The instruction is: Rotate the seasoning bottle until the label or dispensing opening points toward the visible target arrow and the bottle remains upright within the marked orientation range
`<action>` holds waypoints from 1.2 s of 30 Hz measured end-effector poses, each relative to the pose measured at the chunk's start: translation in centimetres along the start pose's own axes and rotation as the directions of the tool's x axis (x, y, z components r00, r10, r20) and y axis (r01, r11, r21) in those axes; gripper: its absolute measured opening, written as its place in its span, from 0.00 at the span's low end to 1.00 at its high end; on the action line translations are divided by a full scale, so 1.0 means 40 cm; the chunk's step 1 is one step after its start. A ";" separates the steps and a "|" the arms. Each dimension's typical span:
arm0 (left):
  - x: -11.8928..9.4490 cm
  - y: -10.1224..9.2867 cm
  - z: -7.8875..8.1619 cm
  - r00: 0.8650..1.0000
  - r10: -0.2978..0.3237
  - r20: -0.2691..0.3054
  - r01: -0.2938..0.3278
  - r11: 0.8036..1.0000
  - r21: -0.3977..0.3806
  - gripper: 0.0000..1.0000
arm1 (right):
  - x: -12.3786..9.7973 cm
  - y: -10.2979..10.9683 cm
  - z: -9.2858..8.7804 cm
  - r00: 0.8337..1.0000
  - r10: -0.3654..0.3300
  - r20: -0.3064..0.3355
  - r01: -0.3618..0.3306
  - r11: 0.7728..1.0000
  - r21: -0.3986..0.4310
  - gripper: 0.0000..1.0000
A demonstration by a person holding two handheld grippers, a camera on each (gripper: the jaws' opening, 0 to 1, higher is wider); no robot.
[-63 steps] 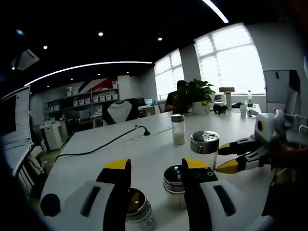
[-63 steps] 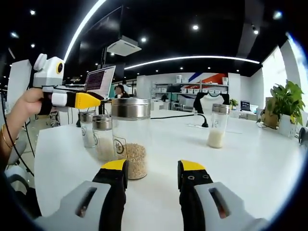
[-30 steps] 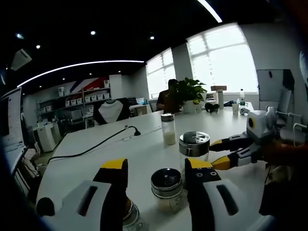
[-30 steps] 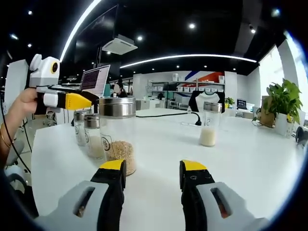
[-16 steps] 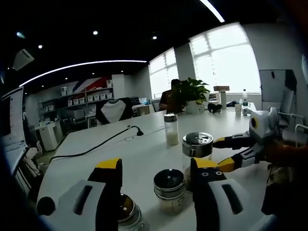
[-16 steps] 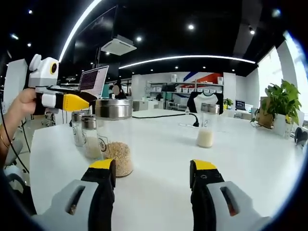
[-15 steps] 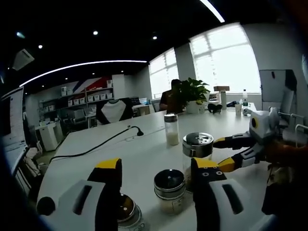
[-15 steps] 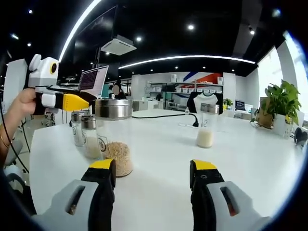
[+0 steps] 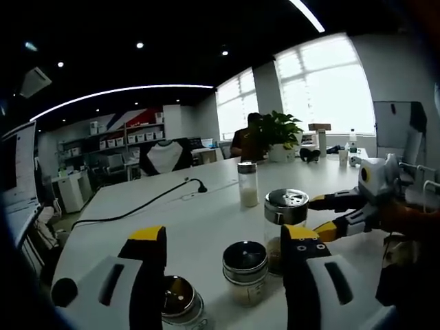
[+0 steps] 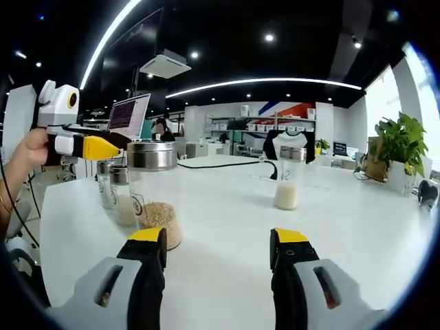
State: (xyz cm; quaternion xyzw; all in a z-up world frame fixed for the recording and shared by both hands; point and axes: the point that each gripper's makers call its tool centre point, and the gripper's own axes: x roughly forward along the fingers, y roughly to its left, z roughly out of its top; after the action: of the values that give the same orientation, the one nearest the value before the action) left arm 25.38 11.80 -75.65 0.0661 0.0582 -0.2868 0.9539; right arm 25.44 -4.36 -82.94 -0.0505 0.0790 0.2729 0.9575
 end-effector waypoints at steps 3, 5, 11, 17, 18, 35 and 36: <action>0.000 0.000 -0.001 1.000 0.000 -0.001 0.000 1.000 0.000 0.71 | -0.001 -0.002 0.000 1.000 -0.002 -0.001 0.002 1.000 0.000 0.60; 0.000 0.000 -0.001 1.000 0.001 0.000 -0.001 1.000 -0.001 0.71 | -0.001 -0.004 0.001 1.000 -0.002 -0.001 0.002 1.000 -0.001 0.60; 0.000 -0.004 0.000 1.000 -0.004 0.000 0.004 1.000 0.000 0.71 | -0.002 -0.016 0.007 1.000 -0.008 0.003 0.008 1.000 -0.010 0.59; -0.003 -0.012 -0.003 1.000 -0.008 -0.007 0.008 1.000 0.005 0.70 | -0.006 -0.040 0.015 1.000 -0.022 0.006 0.022 1.000 -0.016 0.59; -0.004 -0.012 -0.004 1.000 -0.007 -0.008 0.007 1.000 0.005 0.70 | -0.006 -0.046 0.019 1.000 -0.024 0.008 0.024 0.999 -0.022 0.59; -0.033 -0.032 0.002 1.000 -0.016 0.004 0.016 1.000 -0.002 0.70 | 0.016 -0.100 0.087 0.999 0.015 0.042 -0.012 0.998 -0.068 0.57; -0.035 -0.032 0.004 1.000 -0.016 0.007 0.016 1.000 -0.002 0.70 | 0.017 -0.103 0.091 0.999 0.016 0.045 -0.013 0.997 -0.076 0.57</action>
State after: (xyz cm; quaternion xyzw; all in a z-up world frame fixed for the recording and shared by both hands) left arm 23.50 11.46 -75.41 0.0637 0.0558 -0.2946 0.9518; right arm 28.63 -7.00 -79.25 -0.0801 0.0472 0.2838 0.9544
